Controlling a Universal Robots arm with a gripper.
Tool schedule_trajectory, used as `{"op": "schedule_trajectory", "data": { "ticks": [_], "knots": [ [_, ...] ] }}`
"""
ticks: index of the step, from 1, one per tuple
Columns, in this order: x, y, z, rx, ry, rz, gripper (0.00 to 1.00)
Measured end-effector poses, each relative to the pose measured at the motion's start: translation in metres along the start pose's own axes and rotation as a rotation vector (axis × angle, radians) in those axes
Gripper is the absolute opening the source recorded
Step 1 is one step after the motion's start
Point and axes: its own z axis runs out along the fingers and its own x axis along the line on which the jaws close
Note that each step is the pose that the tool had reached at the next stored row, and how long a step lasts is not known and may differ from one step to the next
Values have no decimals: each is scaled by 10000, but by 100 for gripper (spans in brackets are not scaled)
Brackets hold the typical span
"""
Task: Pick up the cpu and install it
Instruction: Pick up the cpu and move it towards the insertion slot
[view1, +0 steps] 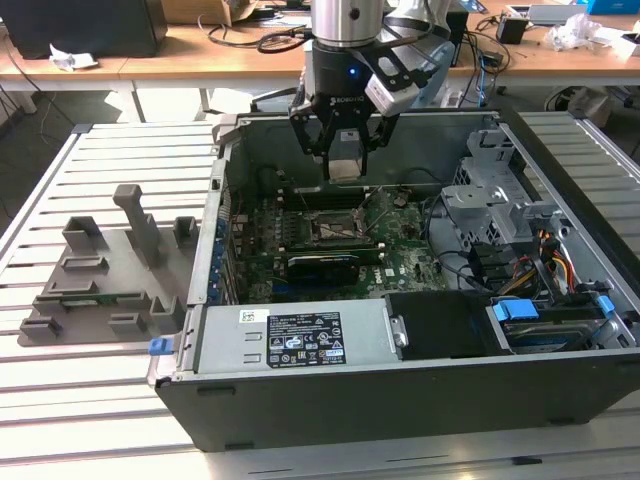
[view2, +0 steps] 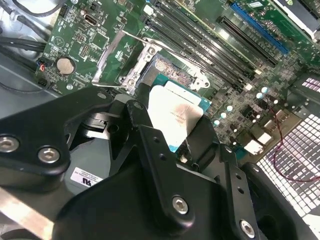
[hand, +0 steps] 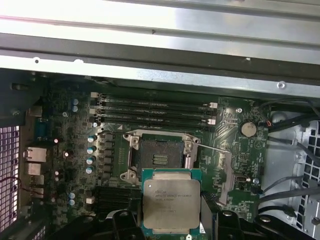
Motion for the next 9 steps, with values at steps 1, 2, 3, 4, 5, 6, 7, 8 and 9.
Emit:
{"op": "schedule_trajectory", "data": {
  "ticks": [1, 2, 3, 4, 5, 6, 7, 8, 9],
  "knots": [
    [0, 3, 16, 0, -1, -2, 55],
    [0, 7, 26, 2, 1, -2, 55],
    [0, 12, 40, 3, 2, -2, 55],
    [0, 22, 55, 3, 1, -4, 55],
    [-1, 34, 66, 2, -1, -6, 55],
    [-2, 45, 75, 2, -1, -9, 55],
    [-2, 55, 84, 2, -1, -14, 55],
    [-3, 64, 91, 1, -1, -18, 55],
    [-3, 83, 106, 3, -1, -26, 55]
  ]
}}
